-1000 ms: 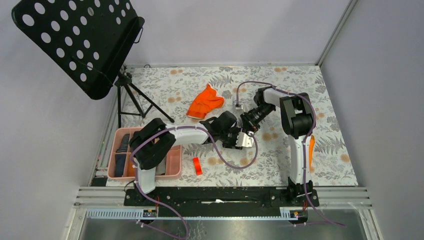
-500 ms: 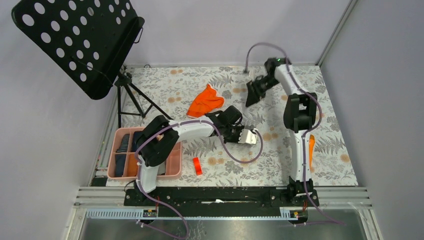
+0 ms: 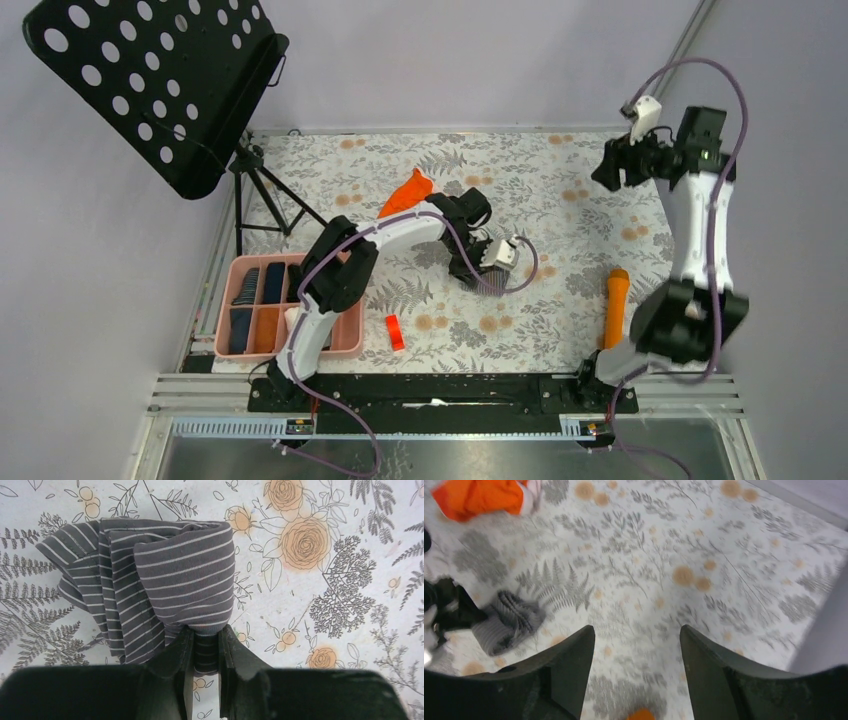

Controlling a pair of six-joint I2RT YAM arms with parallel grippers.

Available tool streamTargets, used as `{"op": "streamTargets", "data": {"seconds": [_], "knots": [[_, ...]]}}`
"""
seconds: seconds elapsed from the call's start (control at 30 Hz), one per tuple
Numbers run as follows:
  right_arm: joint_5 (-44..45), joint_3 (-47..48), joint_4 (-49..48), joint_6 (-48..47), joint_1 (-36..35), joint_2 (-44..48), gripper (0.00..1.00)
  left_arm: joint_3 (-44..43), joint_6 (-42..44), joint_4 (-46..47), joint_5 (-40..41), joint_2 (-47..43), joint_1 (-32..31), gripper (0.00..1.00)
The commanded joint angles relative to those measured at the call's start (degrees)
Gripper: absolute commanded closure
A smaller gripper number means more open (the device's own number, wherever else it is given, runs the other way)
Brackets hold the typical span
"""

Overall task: Roll the underwear
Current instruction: Roll the underwear to the center of the board.

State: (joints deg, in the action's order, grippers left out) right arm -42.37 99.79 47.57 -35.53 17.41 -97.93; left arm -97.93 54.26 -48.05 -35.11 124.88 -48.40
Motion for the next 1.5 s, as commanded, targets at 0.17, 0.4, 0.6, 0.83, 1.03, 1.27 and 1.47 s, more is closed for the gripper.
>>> {"op": "streamTargets", "data": {"seconds": [0.17, 0.4, 0.6, 0.83, 1.03, 1.27, 1.47], "knots": [[4.55, -41.98, -3.03, -18.03, -1.67, 40.81, 0.35, -8.96, -9.78, -15.87, -10.31, 12.21, 2.64, 1.00], [0.28, -55.39, 18.31, -48.30, -1.92, 52.67, 0.50, -17.75, -14.27, -19.87, -13.89, 19.40, 4.66, 1.00], [4.06, -63.03, 3.44, -44.14, -18.03, 58.17, 0.43, -21.04, -16.35, -22.01, -15.69, 23.13, 5.37, 1.00], [17.88, -67.75, -19.41, -31.84, -43.19, 47.02, 0.43, -23.76, -19.82, -22.15, -17.78, 25.94, 6.18, 1.00], [18.98, -69.03, -32.51, -31.36, -49.40, 39.77, 0.34, -24.22, -20.44, -22.11, -17.78, 26.41, 6.72, 1.00], [20.86, -68.92, -40.59, -32.13, -50.71, 34.26, 0.29, -24.54, -20.86, -22.10, -18.06, 26.63, 7.45, 1.00], [22.15, -70.22, -44.08, -34.49, -50.65, 28.70, 0.28, -24.94, -21.07, -22.09, -18.30, 26.76, 7.58, 1.00]]}}
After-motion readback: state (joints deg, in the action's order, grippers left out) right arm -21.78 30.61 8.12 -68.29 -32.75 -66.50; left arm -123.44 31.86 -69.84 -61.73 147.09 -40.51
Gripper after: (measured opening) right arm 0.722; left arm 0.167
